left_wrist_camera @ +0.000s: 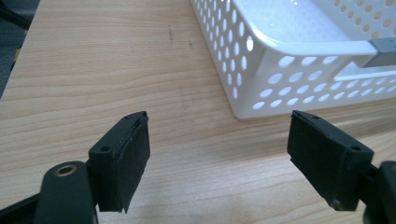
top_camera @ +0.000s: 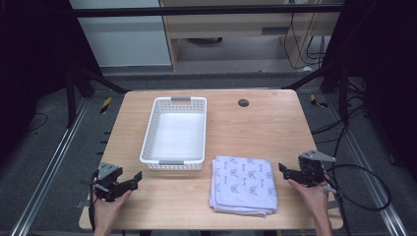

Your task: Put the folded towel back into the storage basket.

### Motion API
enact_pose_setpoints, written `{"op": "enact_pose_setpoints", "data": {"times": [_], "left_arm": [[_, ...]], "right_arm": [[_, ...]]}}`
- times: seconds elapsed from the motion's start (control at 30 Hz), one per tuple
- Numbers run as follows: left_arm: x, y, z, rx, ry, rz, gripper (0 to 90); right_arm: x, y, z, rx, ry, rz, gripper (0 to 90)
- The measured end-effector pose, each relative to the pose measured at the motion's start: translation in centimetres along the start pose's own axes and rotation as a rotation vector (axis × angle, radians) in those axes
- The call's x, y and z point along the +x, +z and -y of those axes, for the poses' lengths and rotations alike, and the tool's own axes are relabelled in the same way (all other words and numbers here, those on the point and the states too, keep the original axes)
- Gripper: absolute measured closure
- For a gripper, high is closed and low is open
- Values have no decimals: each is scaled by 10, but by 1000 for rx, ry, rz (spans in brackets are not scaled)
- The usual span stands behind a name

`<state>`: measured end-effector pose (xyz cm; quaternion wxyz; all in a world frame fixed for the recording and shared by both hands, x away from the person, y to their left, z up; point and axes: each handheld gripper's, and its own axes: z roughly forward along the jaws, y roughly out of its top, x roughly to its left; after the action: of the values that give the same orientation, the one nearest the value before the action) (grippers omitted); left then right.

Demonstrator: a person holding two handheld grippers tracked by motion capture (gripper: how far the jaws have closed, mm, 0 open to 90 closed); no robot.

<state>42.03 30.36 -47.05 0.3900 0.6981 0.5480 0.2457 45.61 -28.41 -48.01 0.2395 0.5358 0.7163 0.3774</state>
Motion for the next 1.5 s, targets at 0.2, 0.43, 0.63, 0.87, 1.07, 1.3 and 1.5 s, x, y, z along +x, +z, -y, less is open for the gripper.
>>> {"op": "enact_pose_setpoints", "data": {"times": [0.2,0.43,0.63,0.87,1.07,1.3,1.5], "left_arm": [[-10,-2,1,-17,19,20,209],[-20,-3,1,-17,33,50,232],[-26,-1,0,-11,50,62,241],[-33,-8,-11,-43,43,88,250],[-42,-11,-28,-61,51,116,261],[-68,-10,-45,-69,69,176,291],[-95,-3,-47,-61,95,215,299]], "right_arm": [[3,-1,-1,4,-13,-8,179],[4,-5,-4,-18,3,-22,195],[9,-10,-14,-33,-11,-42,195],[15,-23,-31,-80,-25,-53,212],[18,-27,-47,-95,-27,-74,217],[26,-29,-65,-110,-20,-94,200],[32,-26,-65,-105,-30,-118,212]]}}
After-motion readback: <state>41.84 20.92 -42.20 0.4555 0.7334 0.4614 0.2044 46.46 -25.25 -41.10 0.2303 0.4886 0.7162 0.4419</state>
